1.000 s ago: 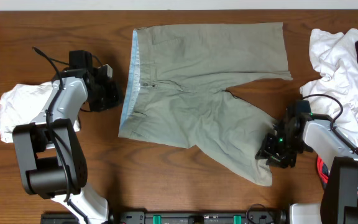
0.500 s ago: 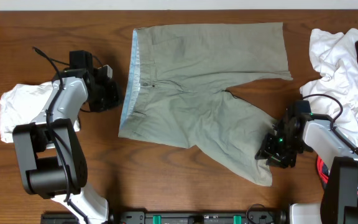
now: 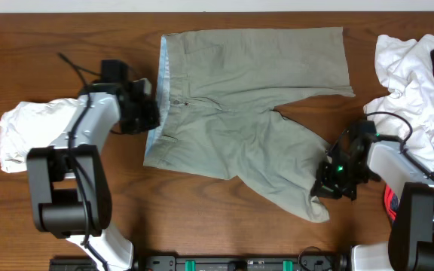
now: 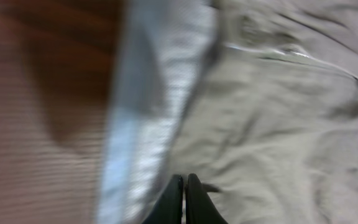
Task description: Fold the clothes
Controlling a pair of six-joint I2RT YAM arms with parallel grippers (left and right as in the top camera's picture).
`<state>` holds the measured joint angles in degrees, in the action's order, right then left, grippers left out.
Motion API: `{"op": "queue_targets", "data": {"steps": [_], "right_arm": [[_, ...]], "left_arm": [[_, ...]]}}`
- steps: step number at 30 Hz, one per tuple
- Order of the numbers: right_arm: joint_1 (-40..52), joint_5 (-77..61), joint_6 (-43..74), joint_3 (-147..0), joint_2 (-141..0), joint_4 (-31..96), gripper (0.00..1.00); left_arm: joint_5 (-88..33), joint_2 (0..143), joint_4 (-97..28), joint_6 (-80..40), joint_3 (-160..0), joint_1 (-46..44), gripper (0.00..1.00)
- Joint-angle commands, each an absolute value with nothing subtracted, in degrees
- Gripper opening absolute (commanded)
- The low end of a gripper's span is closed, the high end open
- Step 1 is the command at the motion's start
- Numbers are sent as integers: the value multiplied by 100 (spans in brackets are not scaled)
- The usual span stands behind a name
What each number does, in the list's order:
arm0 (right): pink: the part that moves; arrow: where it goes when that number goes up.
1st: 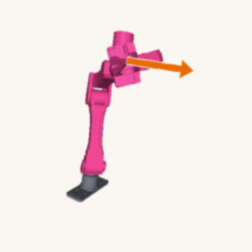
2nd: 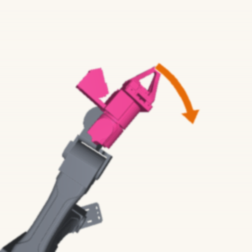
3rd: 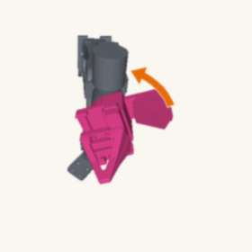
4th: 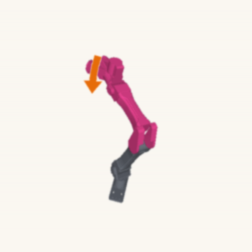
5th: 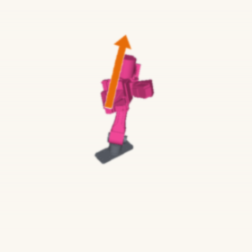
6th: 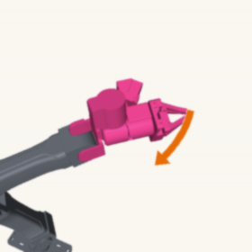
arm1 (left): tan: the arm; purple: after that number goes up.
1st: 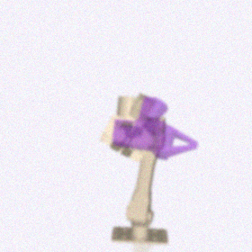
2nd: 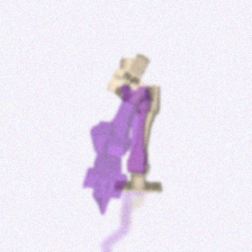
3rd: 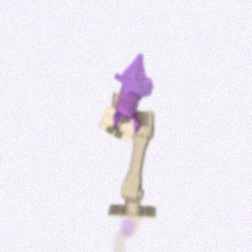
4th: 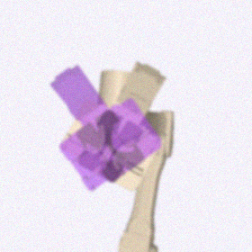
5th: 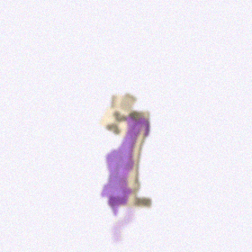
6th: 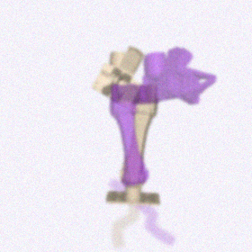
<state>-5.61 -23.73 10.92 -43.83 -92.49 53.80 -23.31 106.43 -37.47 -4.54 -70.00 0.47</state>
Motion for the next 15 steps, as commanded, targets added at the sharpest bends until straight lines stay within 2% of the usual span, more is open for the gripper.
{"op": "queue_targets", "data": {"steps": [1, 8, 15], "right_arm": [[-690, -2661, 755, -4860, -9266, 5570, 1], [-882, -2456, 311, -6353, -9266, 6997, 1], [-1332, -436, 987, -7214, -9268, 7098, 1]], "left_arm": [[-1927, 10674, -3739, -484, -6960, -290, 6], [-1675, 10674, -3686, -484, -6860, -683, 6], [-1682, 10777, -3627, -484, -6689, -749, 6]]}}
